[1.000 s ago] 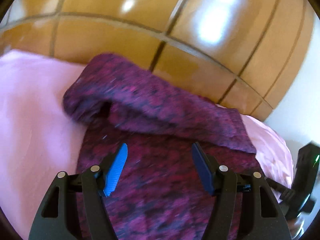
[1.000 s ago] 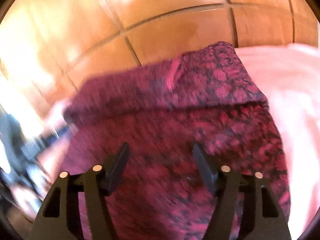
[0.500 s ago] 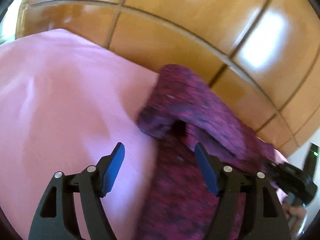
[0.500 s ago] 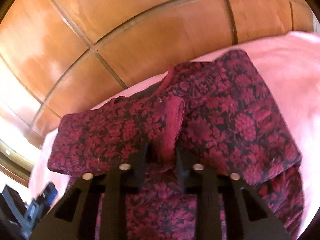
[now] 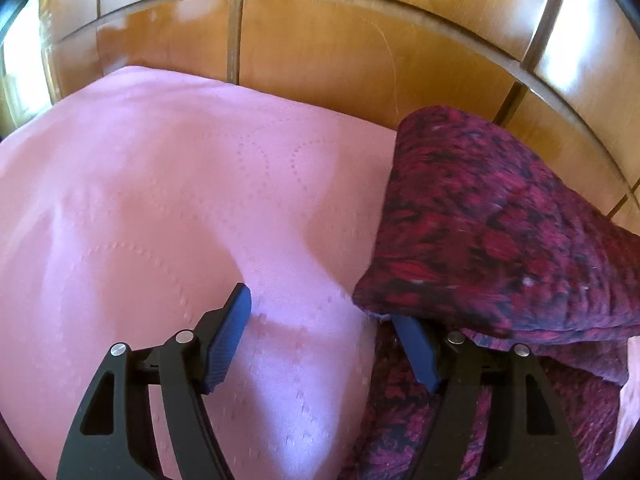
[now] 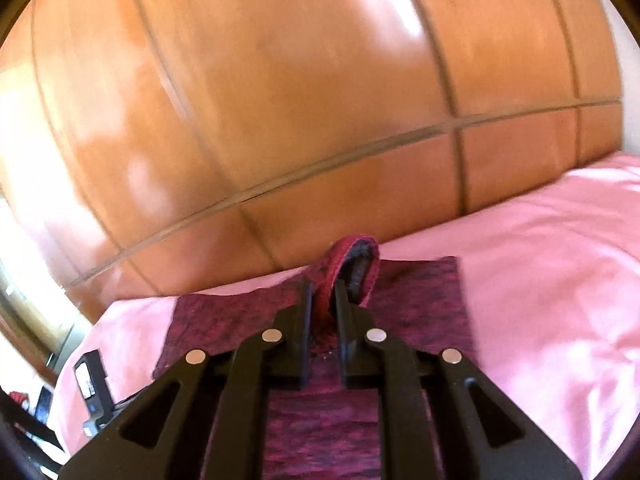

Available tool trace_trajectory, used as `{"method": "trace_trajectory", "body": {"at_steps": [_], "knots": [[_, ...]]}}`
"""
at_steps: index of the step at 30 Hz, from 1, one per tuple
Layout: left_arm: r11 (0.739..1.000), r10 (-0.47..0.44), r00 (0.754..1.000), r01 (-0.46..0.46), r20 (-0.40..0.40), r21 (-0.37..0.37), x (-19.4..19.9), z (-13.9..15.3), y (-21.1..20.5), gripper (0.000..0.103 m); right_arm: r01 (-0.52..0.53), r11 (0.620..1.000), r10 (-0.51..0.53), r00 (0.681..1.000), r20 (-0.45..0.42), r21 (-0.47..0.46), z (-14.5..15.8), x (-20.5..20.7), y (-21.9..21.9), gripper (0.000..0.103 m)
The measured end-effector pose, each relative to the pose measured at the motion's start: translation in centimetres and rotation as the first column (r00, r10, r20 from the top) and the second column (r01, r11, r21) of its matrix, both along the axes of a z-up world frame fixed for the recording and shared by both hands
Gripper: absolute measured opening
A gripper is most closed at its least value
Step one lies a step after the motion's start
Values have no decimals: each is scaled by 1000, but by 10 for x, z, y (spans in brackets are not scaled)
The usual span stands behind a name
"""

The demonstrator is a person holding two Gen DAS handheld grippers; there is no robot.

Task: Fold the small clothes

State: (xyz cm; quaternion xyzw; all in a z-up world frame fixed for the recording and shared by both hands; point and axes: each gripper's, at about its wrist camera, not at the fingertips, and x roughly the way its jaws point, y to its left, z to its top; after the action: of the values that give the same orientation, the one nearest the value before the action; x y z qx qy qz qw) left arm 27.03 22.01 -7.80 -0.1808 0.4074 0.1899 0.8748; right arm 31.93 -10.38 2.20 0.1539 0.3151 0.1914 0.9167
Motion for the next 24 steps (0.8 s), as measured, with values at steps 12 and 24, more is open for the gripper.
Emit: {"method": "trace_trajectory", "body": {"at_steps": [12,24], "knots": [[998,-43,999,45,33,-37,-19,5,4,64,74,996,-85,968,-238,-54,-108,20,-35,9],[891,-93,975,172,203,-420,34,22,81,65,45,999,-47,975,-219,-12,-111,18,-41,10]]}}
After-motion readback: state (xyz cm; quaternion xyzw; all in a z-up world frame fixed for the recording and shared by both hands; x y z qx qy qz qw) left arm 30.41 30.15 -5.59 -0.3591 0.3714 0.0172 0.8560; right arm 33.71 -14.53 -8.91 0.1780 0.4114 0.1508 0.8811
